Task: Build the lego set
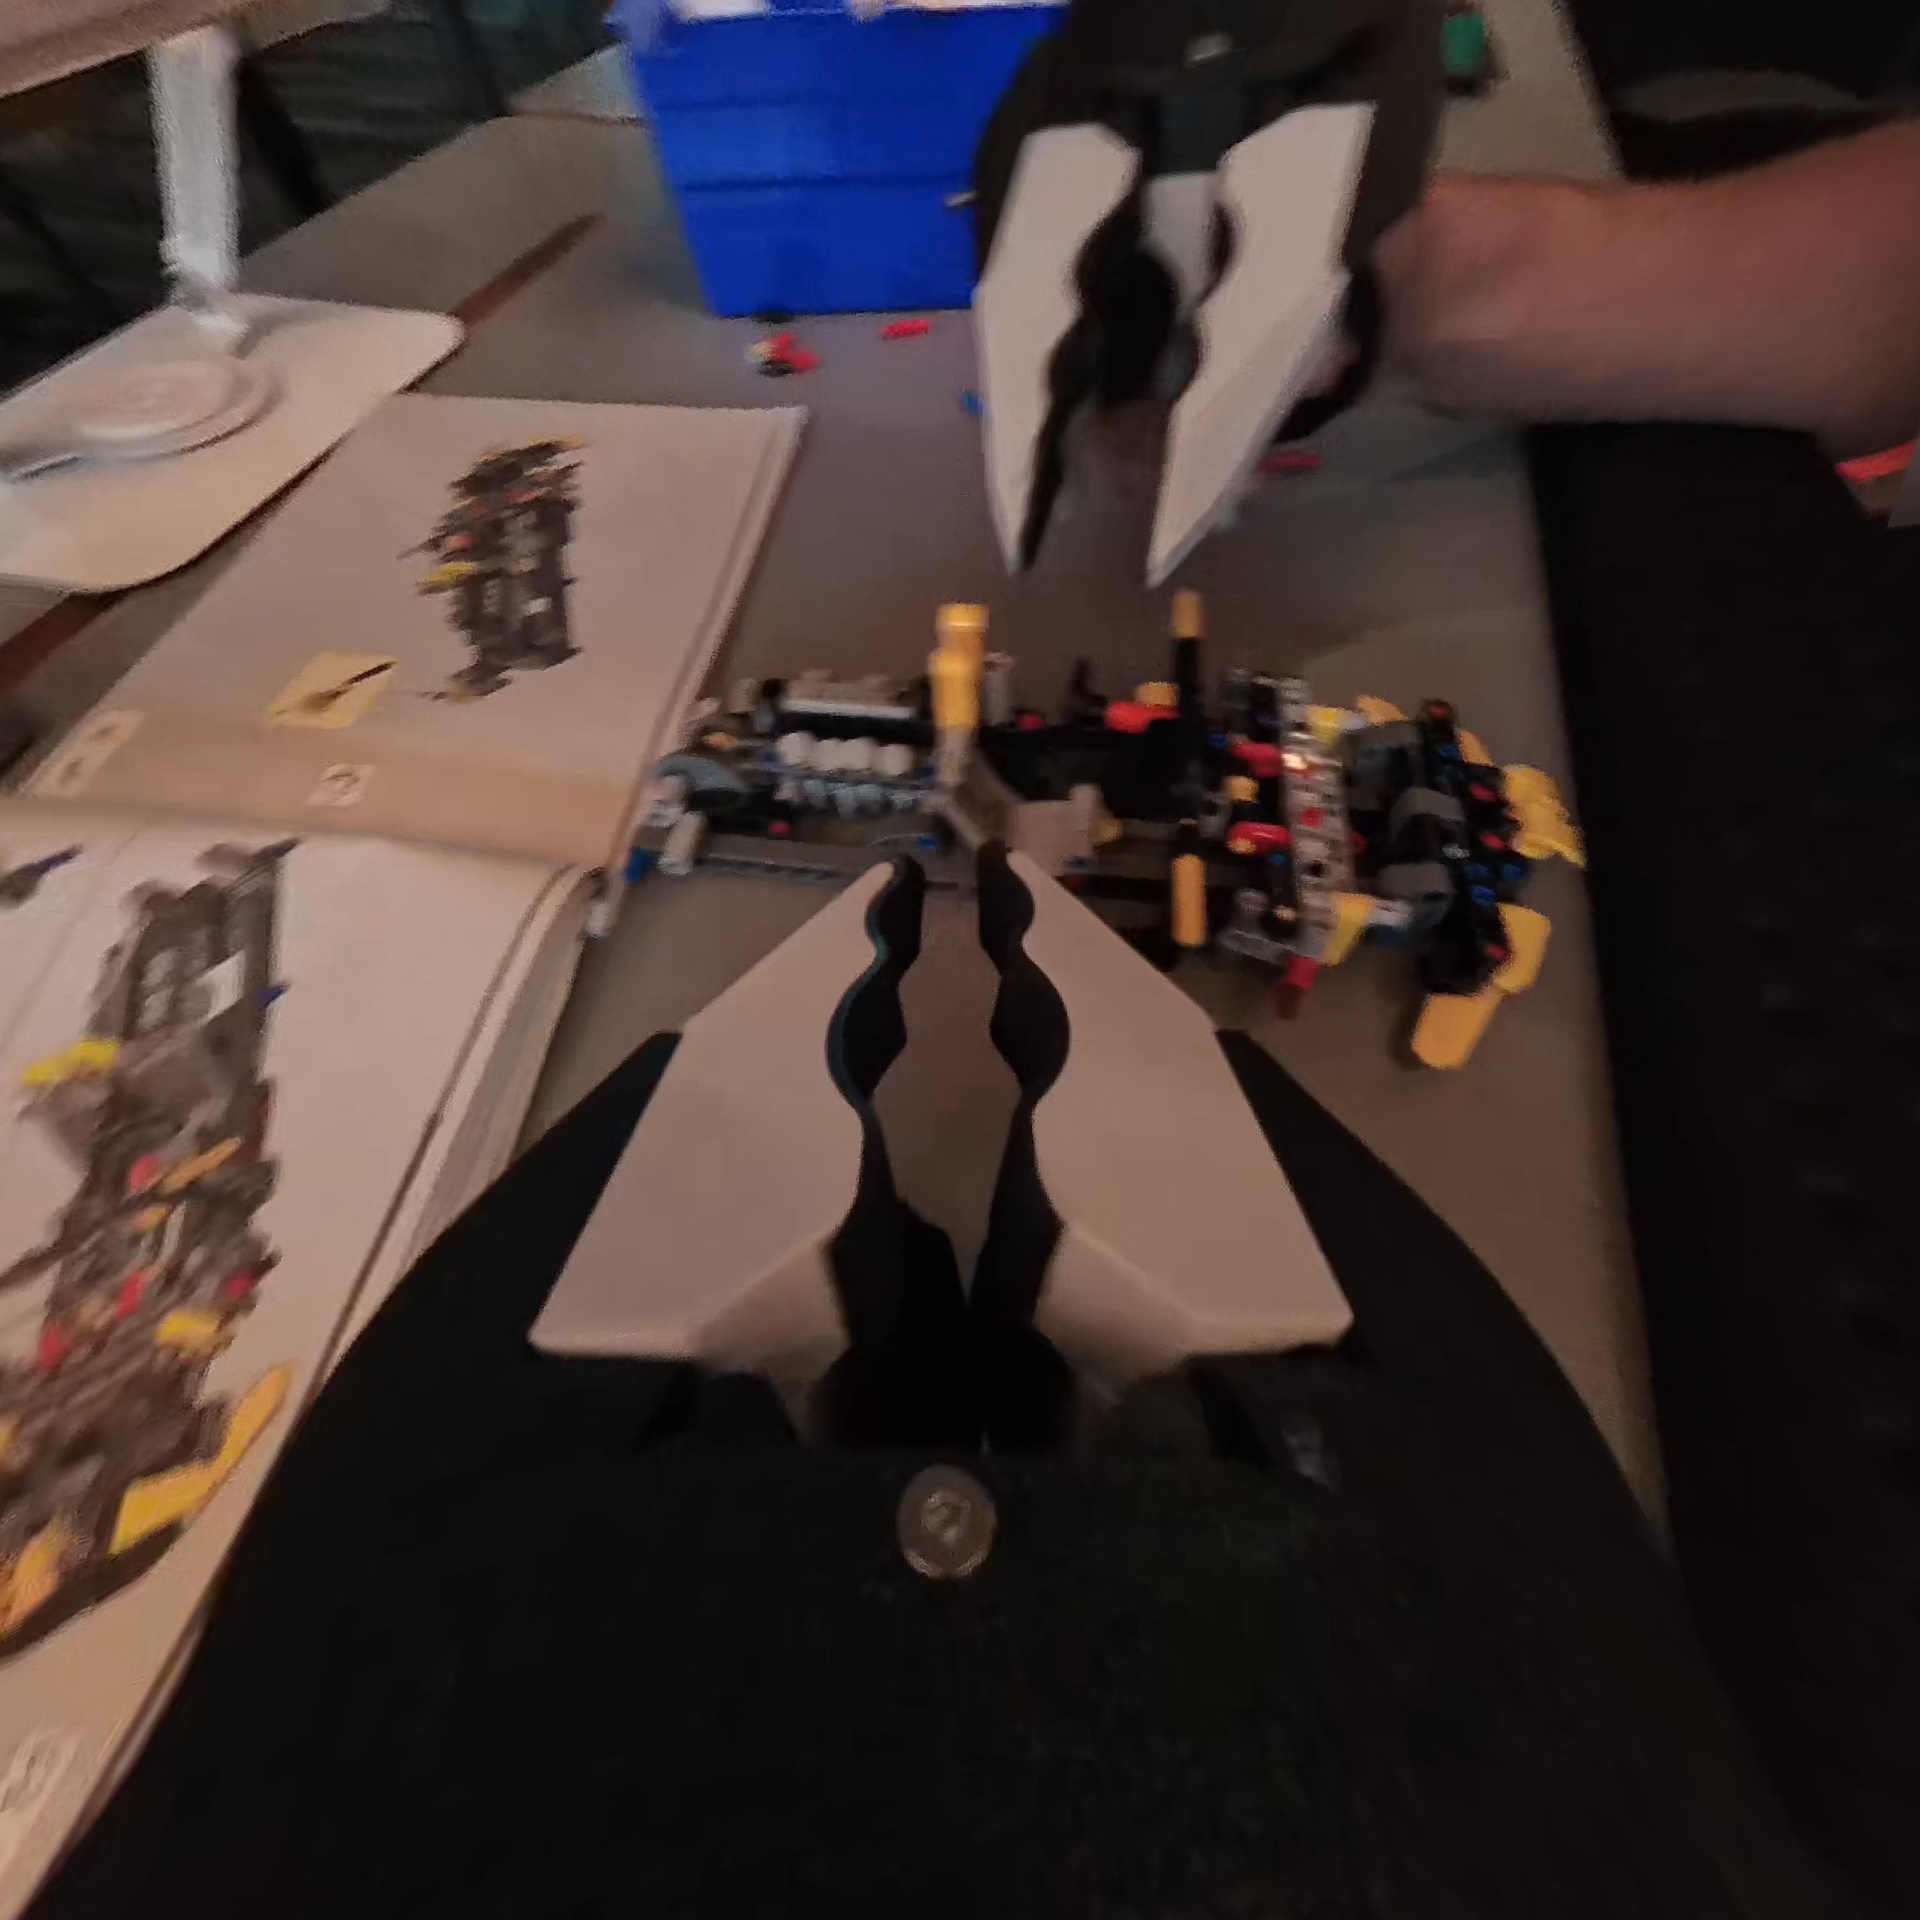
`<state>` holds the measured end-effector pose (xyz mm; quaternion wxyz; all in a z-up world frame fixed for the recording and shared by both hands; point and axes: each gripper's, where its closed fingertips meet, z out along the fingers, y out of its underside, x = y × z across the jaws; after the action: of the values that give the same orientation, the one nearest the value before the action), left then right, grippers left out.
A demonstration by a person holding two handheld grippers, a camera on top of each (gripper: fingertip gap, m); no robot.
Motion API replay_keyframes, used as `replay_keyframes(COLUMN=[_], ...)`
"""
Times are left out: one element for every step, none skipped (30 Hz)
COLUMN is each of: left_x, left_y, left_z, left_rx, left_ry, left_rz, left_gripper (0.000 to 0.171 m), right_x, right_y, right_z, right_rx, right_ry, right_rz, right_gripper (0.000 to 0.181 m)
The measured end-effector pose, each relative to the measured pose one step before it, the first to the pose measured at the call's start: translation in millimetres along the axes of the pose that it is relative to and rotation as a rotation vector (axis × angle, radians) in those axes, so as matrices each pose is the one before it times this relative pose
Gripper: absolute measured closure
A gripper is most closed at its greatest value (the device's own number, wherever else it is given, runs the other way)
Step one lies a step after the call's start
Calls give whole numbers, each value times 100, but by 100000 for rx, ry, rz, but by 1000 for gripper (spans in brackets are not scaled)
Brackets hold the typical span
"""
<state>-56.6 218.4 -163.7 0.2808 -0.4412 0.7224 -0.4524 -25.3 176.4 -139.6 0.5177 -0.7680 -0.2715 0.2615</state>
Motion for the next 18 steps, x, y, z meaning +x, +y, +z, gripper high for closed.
replay_keyframes(left_x=[-1303, -1558, -1630, -1594, -1548, -1646, -1406, -1096, -971, -699, -511, -413, -231, -38, 92, 256, 286, 262], left_y=[133, 177, 122, 152, 219, 206, 28, -181, -240, -197, -193, -178, -192, -131, -79, 25, 164, 318], left_z=[-129, -118, -126, -160, -205, -266, -309, -365, -352, -298, -274, -239, -183, -140, -68, 12, 92, 190], left_rx=[-43, -169, -113, -689, -1166, -853, 165, 1101, 1120, 772, 799, 941, 1173, 1011, 888, 361, -588, -1555], left_ry=[-5571, -6840, -6981, -6723, -6488, -7108, -5478, -3725, -3674, -2785, -2285, -2415, -1724, -750, 1, 1068, 1356, 1159], left_rz=[-4989, -6047, -6714, -6505, -5549, -4533, -2776, -1335, -971, -428, 390, 1068, 1419, 1194, 567, 364, 193, 390], left_gripper=[160, 157, 150, 149, 149, 149, 149, 149, 149, 149, 149, 149, 149, 150, 151, 151, 151, 150], right_x=[879, 1119, 1211, 1189, 1118, 1081, 1074, 1131, 914, 586, 561, 579, 587, 776, 947, 838, 514, 563], right_y=[-618, -598, -518, -413, -244, -26, 154, 274, 281, 186, 158, 187, 237, 278, 347, 339, 200, 170], right_z=[-549, -585, -569, -527, -466, -373, -278, -187, -115, -69, -48, -32, -54, -101, -103, -121, -130, -123], right_rx=[4554, 4535, 4272, 3782, 2752, 1457, 223, -373, -296, 206, 219, -394, -1164, -2059, -2840, -3047, -2150, -1871], right_ry=[3278, 4632, 4922, 4439, 3877, 3550, 3767, 4411, 3384, 1636, 1822, 2183, 2628, 4169, 5528, 4835, 2678, 3063], right_rz=[2085, 1812, 1625, 1784, 2056, 2184, 1789, 1237, 800, 708, 740, 650, 531, 492, -41, -352, -54, 694], right_gripper=[159, 158, 157, 157, 156, 156, 156, 156, 156, 156, 156, 156, 156, 156, 156, 156, 156, 156])
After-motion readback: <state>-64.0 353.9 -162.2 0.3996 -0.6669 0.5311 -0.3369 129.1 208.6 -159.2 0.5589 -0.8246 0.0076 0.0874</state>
